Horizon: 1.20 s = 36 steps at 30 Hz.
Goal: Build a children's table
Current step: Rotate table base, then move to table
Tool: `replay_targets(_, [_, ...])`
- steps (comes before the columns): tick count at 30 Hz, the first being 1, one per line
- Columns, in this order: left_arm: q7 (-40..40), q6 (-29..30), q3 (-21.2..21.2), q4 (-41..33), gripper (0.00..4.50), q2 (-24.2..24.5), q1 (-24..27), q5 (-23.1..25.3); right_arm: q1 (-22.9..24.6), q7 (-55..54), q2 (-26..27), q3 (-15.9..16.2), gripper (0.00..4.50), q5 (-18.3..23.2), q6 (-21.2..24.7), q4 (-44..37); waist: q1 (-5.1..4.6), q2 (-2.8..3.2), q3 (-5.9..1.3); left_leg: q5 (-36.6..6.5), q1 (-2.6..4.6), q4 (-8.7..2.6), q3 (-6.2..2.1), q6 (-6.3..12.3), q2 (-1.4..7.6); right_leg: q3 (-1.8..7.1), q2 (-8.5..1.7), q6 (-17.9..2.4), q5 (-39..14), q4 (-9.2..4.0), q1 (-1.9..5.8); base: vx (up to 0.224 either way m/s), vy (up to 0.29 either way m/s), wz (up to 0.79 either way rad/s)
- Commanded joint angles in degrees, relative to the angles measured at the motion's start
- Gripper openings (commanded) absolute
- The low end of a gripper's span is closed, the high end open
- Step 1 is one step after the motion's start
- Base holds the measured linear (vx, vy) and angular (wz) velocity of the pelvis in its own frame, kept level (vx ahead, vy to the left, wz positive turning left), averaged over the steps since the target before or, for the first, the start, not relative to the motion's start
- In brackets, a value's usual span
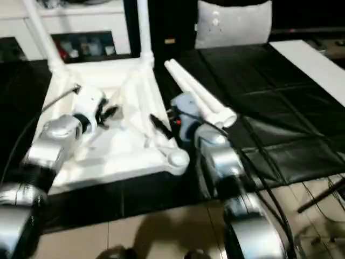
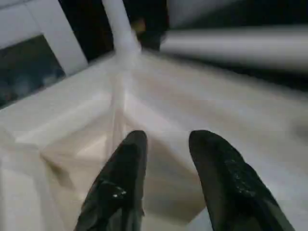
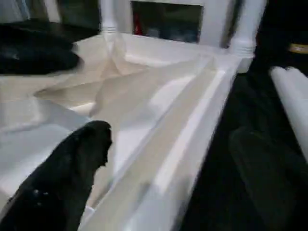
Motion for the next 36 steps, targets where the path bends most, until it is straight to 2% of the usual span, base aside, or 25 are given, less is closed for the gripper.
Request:
replay_targets(1, [1.3, 3.9, 1.7, -5.4, 2.14, -1.1, 1.6, -2.6, 1.6, -1.0, -0.4, -0.9, 4.5, 1.2, 2.8, -5.2, 0.03, -0.38, -4.77, -11.0, 1.92, -3.88, -1.37, 2.69, 3.62, 2.67, -4.05, -13.1, -10.4, -3.44, 2.96, 0.0, 0.0, 0.0])
replay_targets(6, [5.4, 6.7, 1.1, -24.0, 2.56, -6.1, 12.3, -5.8, 12.3, -5.4, 0.4, -2.2, 4.5, 1.6, 9.1, -21.1, -0.36, -1.43, -4.02, -18.0, 1.99, -4.68, -1.65, -0.3, 3.51, 2.77, -3.95, -7.1, -24.3, -5.29, 2.25, 0.0, 0.0, 0.0])
replay_targets(9, [8.8, 7.7, 1.2, -33.6, 2.81, -8.8, 20.0, -6.8, 19.7, -10.5, 2.4, -3.0, 4.5, 0.1, 12.2, -30.2, -0.57, -1.64, -3.68, -19.1, 1.77, -5.06, -1.85, -1.1, 3.62, 2.91, -4.0, -4.5, -27.1, -5.69, 2.13, 0.0, 0.0, 0.0])
replay_targets(13, [11.5, 10.3, 2.8, -37.2, 2.97, -10.6, 23.4, -6.6, 24.0, -11.6, 2.6, -3.3, 4.5, 1.1, 11.8, -33.6, -1.45, -2.21, -3.44, -22.8, 2.11, -4.81, -2.08, -1.94, 2.97, 2.53, -3.63, -0.2, -34.4, -6.84, 1.4, 0.0, 0.0, 0.0])
replay_targets(14, [13.3, 11.8, 3.1, -38.6, 3.09, -11.1, 24.5, -5.4, 25.2, -13.0, 2.7, -3.3, 4.5, 0.6, 13.5, -34.8, -1.56, -3.11, -3.13, -23.4, 0.12, -5.62, -3.34, -0.69, 2.35, 1.14, -4.5, 0.0, -35.2, -6.08, 2.96, 0.0, 0.0, 0.0])
replay_targets(15, [14.1, 12.0, 3.0, -39.3, 3.28, -11.3, 24.9, -4.8, 25.4, -13.5, 2.8, -3.4, 4.5, 0.4, 14.3, -35.3, -1.79, -1.62, -2.95, -26.8, -1.07, -7.1, -5.43, -0.19, 2.47, -1.13, -4.08, -0.9, -34.8, -5.53, 3.59, -0.024, -0.017, 0.36])
replay_targets(16, [14.8, 12.7, 2.7, -40.4, 3.39, -11.4, 25.4, -4.6, 25.5, -14.0, 3.1, -3.7, 4.5, 0.5, 15.3, -36.2, -2.86, -1.03, -3.27, -31.6, -0.11, -7.1, -7.85, -2.38, 3.62, -1.74, -3.82, -3.0, -28.4, -4.83, 3.54, -0.024, -0.017, 0.36])
replay_targets(17, [15.2, 13.0, 2.4, -41.2, 3.39, -11.5, 26.0, -4.5, 25.6, -14.5, 3.5, -4.1, 4.5, 0.7, 16.0, -36.8, -3.42, -0.49, -3.27, -34.8, 0.09, -8.12, -9.81, -3.62, 4.78, -2.15, -2.83, -4.1, -23.4, -3.68, 3.87, 0.001, -0.04, 0.53])
replay_targets(18, [15.4, 13.3, 1.9, -41.8, 3.36, -11.5, 26.4, -4.2, 25.6, -14.9, 3.7, -4.5, 4.5, 1.0, 16.5, -37.2, -4.44, -0.17, -3.19, -39.3, -0.15, -10.04, -12.84, -3.87, 6.22, -2.28, -1.6, -4.8, -15.2, -0.79, 4.46, -0.01, -0.071, 0.5])
replay_targets(19, [15.5, 13.7, 1.4, -42.6, 3.42, -11.2, 27.0, -3.7, 25.8, -15.4, 3.9, -4.9, 4.5, 1.3, 16.6, -37.7, -4.61, 0.08, -2.66, -42.4, 0.01, -11.36, -14.58, -3.85, 6.91, -2.07, -0.82, -5.2, -14.1, 0.99, 4.09, -0.01, -0.071, 0.5])
replay_targets(20, [15.5, 13.8, 0.9, -43.1, 3.78, -10.9, 27.5, -3.1, 25.9, -15.7, 3.6, -5.1, 4.5, 1.0, 16.8, -37.9, -4.66, 0.06, -2.53, -46.5, 0.85, -12.4, -16.57, -3.68, 7.24, -1.2, 0.45, -6.1, -14.3, 4.17, 3.48, 0.014, -0.122, 0.66])
replay_targets(21, [15.5, 13.8, 0.9, -43.1, 3.84, -10.9, 27.5, -3.1, 25.9, -15.7, 3.6, -5.1, 4.5, 1.0, 16.8, -37.9, -3.87, -0.67, -1.94, -44.2, 2.04, -12.71, -12.55, -3.73, 12.02, 0.33, 0.37, -4.4, -12.4, 6.17, 1.44, 0.034, -0.233, 0.57])
replay_targets(22, [15.7, 15.1, -0.1, -44.4, 3.8, -10.5, 28.7, -2.4, 26.4, -15.9, 2.5, -4.9, 4.5, 0.5, 17.9, -38.4, -3.15, -0.76, -2.73, -40.1, 2.97, -11.45, -10.8, 0.14, 10.5, 2.03, -0.24, -3.6, -10.9, 5.46, 1.3, 0.034, -0.233, 0.57])
replay_targets(23, [15.8, 15.5, -0.5, -44.8, 3.8, -10.2, 29.1, -2.0, 26.5, -16.2, 2.3, -5.0, 4.5, 0.6, 18.5, -38.6, -3.03, -1.81, -2.79, -36.9, 2.55, -9.99, -9.36, 2.49, 8.54, 3.14, -0.94, -5.1, -10.1, 3.41, 1.57, 0.032, -0.306, 0.29])
replay_targets(24, [15.7, 15.7, -1.1, -45.9, 3.8, -9.9, 30.0, -1.5, 26.7, -15.9, 1.8, -5.1, 4.5, 1.5, 20.8, -39.6, -1.87, -4.47, -2.37, -27.6, 1.55, -0.02, -3.38, 2.24, -0.65, 4.76, -3.59, -11.9, -21.8, -5.9, 0.38, 0.009, -0.27, 0.1])
replay_targets(25, [15.8, 16.1, -1.2, -46.4, 3.8, -10.0, 30.3, -1.5, 26.8, -15.3, 1.6, -5.0, 4.5, 2.1, 21.5, -40.3, -0.44, -5.65, -2.48, -18.8, 0.93, 7.08, -1.78, 4.11, -2.98, 5.86, -5.77, -11.9, -30.0, -8.17, 1.52, 0.009, -0.27, 0.1])
replay_targets(26, [15.9, 16.5, -1.3, -46.8, 3.8, -9.9, 30.5, -1.5, 27.0, -14.6, 1.5, -5.0, 4.5, 2.8, 21.9, -41.0, 0.97, -6.29, -3.15, -7.4, -3.55, 7.62, -3.03, 4.53, -2.66, 7.69, -5.94, -3.8, -32.9, -6.18, 5.95, 0.034, -0.221, -0.07])
replay_targets(27, [15.9, 16.4, -1.3, -46.9, 3.8, -9.9, 30.6, -1.5, 27.0, -14.4, 1.5, -4.9, 4.5, 2.9, 22.0, -41.3, 2.16, -6.44, -2.98, -4.0, -2.9, 5.24, -3.69, 2.6, -2.42, 8.14, -5.23, 10.7, -32.4, -5.32, 4.9, 0.026, -0.186, 0.02])
replay_targets(28, [15.9, 16.1, -1.4, -47.1, 3.8, -9.8, 30.8, -1.4, 27.2, -14.3, 1.5, -4.6, 4.5, 2.5, 21.7, -42.0, 1.61, -6.31, -3.03, -5.5, -1.9, 2.79, -4.47, 3.19, -1.43, 8.06, -5.27, 15.3, -28.6, -5.08, 5.29, 0.026, -0.186, 0.02])
replay_targets(29, [15.9, 16.0, -1.5, -47.2, 3.8, -9.8, 30.9, -1.4, 27.3, -14.3, 1.4, -4.4, 4.5, 2.3, 21.5, -42.2, 1.74, -5.11, -3.21, -5.5, -0.89, 1.2, -4.98, 3.02, -0.64, 6.74, -5.36, 14.3, -26.7, -5.31, 5.58, -0.013, -0.126, 0.07])
replay_targets(30, [15.8, 15.6, -1.7, -47.4, 3.8, -9.7, 31.3, -1.3, 27.7, -14.1, 1.3, -3.8, 4.5, 2.2, 21.9, -42.7, 1.28, -4.91, -3.89, -4.0, -0.57, -0.41, -5.55, 4.5, 0.36, 5.03, -2.95, 14.1, -16.3, -4.79, 5.62, -0.011, -0.091, -0.02])
replay_targets(31, [15.7, 15.4, -1.8, -47.5, 3.8, -9.7, 31.5, -1.3, 27.8, -14.1, 1.3, -3.7, 4.5, 2.4, 22.1, -42.9, 1.03, -3.74, -3.93, -4.8, 0.58, -1.55, -6.36, 4.26, 2.02, 4.15, -2.62, 12.4, -13.4, -4.08, 5.11, -0.011, -0.091, -0.02])
replay_targets(32, [15.5, 15.3, -2.0, -47.9, 3.95, -9.6, 31.9, -1.3, 28.2, -14.1, 1.1, -3.2, 4.5, 2.4, 22.0, -43.2, 0.39, -3.38, -3.95, -7.4, 1.13, -2.22, -6.81, 4.55, 3.85, 3.14, -2.98, 9.8, -12.7, -4.44, 5.01, -0.018, -0.068, 0.01])
replay_targets(34, [15.5, 15.3, -2.2, -48.1, 3.95, -9.5, 32.1, -1.0, 28.5, -14.1, 0.8, -2.7, 4.5, 2.2, 21.8, -43.3, 0.22, -3.51, -3.77, -10.3, 1.95, -2.74, -6.36, 3.52, 4.39, 3.11, -4.16, 5.6, -15.9, -5.27, 5.2, 0.0, 0.0, 0.0])
replay_targets(36, [15.4, 15.4, -2.1, -48.9, 4.05, -9.7, 32.4, -1.1, 28.9, -14.1, 0.4, -2.0, 4.5, 2.4, 22.7, -44.0, 0.06, -3.8, -2.82, -11.1, 1.87, -3.0, -4.86, 1.72, 3.17, 2.85, -4.22, 3.4, -21.8, -6.48, 5.54, 0.0, 0.0, 0.0])
